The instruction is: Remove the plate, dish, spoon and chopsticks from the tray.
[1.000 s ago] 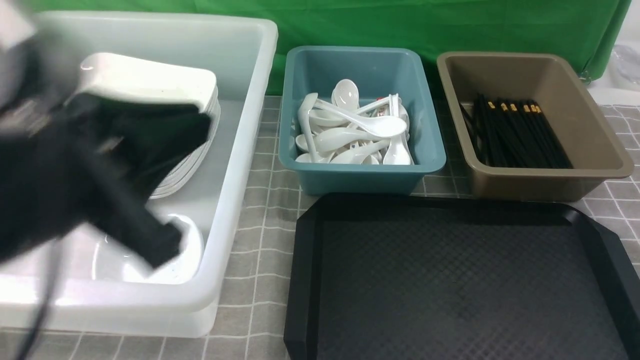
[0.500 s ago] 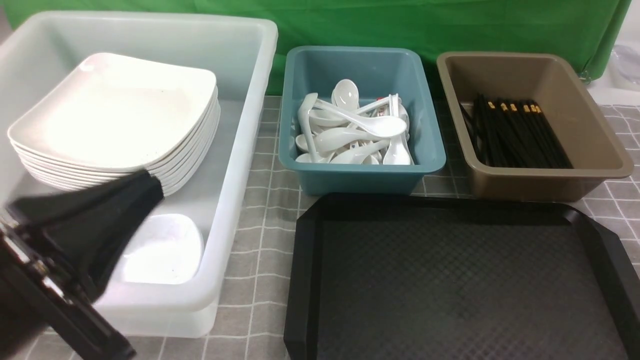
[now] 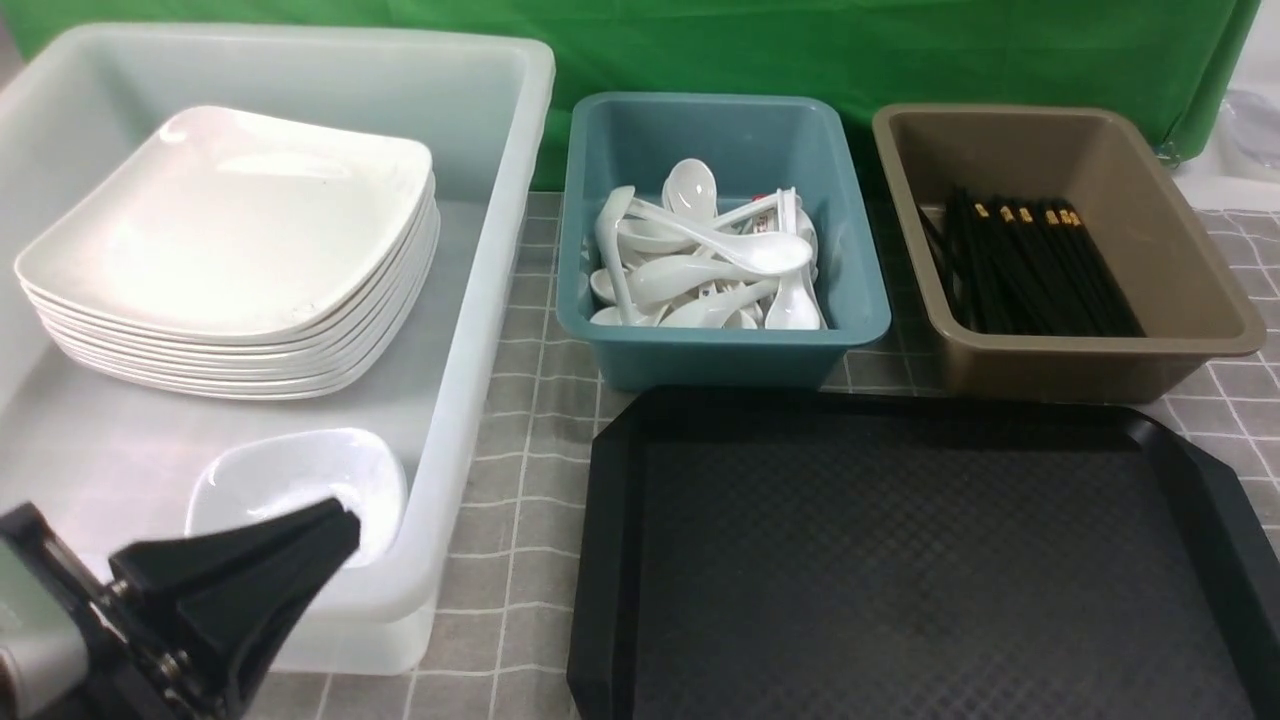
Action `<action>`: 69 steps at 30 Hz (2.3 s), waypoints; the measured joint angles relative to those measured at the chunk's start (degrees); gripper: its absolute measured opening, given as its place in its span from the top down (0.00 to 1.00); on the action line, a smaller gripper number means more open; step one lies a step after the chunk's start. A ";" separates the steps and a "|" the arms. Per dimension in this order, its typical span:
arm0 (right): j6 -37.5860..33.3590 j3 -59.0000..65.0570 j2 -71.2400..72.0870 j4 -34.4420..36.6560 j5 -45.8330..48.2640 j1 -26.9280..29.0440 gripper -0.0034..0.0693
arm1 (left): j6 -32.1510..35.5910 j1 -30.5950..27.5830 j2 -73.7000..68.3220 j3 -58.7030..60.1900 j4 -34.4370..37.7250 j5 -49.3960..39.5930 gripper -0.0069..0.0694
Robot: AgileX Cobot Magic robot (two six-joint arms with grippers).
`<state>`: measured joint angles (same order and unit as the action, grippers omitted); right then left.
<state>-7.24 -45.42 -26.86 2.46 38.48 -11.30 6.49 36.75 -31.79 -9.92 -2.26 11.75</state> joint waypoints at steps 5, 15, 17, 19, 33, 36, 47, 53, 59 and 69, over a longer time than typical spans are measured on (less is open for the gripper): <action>-2.71 20.00 10.91 0.07 -17.31 5.01 0.93 | 0.00 0.00 0.00 0.46 0.00 -0.12 0.89; 0.03 45.73 26.64 0.24 -27.91 8.31 0.93 | 0.00 0.00 0.00 0.59 0.00 -0.29 0.89; 0.60 45.80 26.74 0.24 -24.95 8.31 0.93 | -0.05 0.00 0.00 0.64 0.00 -0.35 0.89; 0.88 45.80 26.74 0.24 -24.08 8.31 0.93 | -0.05 0.00 0.00 0.64 0.00 -0.35 0.89; 2.11 45.80 26.74 0.37 -23.47 8.33 0.88 | -0.05 0.00 0.00 0.64 0.00 -0.35 0.89; 2.17 45.80 26.81 0.41 -23.47 8.33 0.87 | -0.05 0.00 0.00 0.64 0.00 -0.35 0.89; 2.34 45.80 26.81 0.41 -23.47 8.33 0.84 | 0.14 0.00 0.00 0.64 0.00 -0.35 0.89; 2.46 45.80 26.81 0.41 -23.47 8.33 0.81 | 0.14 -0.47 0.32 0.64 0.12 0.75 0.89; 2.98 45.80 26.81 0.41 -23.47 8.33 0.78 | 0.32 -13.79 9.37 0.64 9.65 -1.28 0.90; 3.09 45.85 26.81 0.41 -23.35 8.40 0.73 | 0.32 -38.05 31.03 9.35 10.83 -19.47 0.90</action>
<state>-4.15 0.43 -0.05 2.87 15.13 -2.91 6.81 -1.30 -0.76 -0.56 8.56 -7.72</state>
